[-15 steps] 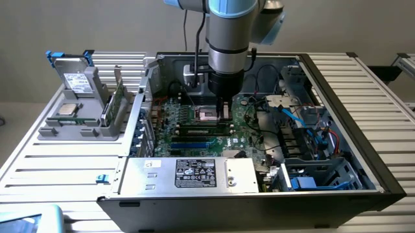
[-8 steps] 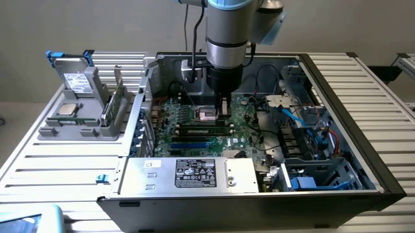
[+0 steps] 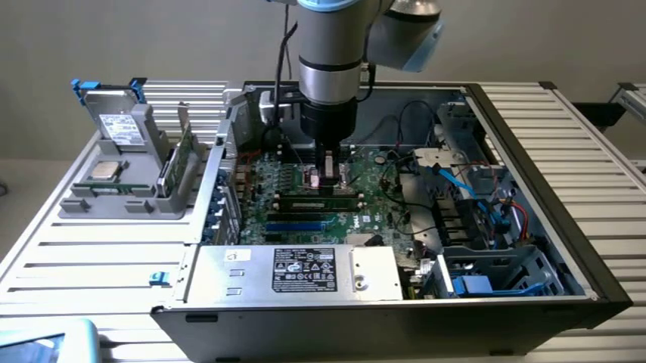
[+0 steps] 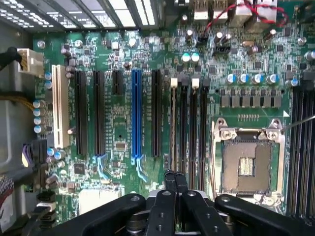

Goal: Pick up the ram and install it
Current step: 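Press down the ram until it locks into place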

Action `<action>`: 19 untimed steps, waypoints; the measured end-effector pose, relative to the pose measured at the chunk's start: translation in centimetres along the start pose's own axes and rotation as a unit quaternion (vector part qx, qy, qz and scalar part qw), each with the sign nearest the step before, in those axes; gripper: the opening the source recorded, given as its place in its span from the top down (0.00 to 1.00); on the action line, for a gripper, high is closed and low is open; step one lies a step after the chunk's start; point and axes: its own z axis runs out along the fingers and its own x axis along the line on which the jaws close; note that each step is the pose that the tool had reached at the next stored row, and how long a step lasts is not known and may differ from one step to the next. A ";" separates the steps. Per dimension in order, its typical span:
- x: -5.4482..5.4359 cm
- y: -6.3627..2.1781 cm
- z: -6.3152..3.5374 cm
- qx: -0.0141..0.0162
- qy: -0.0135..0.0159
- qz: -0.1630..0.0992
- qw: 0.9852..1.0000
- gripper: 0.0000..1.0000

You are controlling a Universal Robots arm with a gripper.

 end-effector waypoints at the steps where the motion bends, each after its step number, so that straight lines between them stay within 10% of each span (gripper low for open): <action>1: 0.0 0.38 0.00 0.000 0.000 0.000 1.000 0.89; 6: 0.0 1.95 0.13 0.000 0.000 0.000 1.000 0.89; 19: 0.0 1.85 0.99 0.001 -0.001 0.000 1.000 0.89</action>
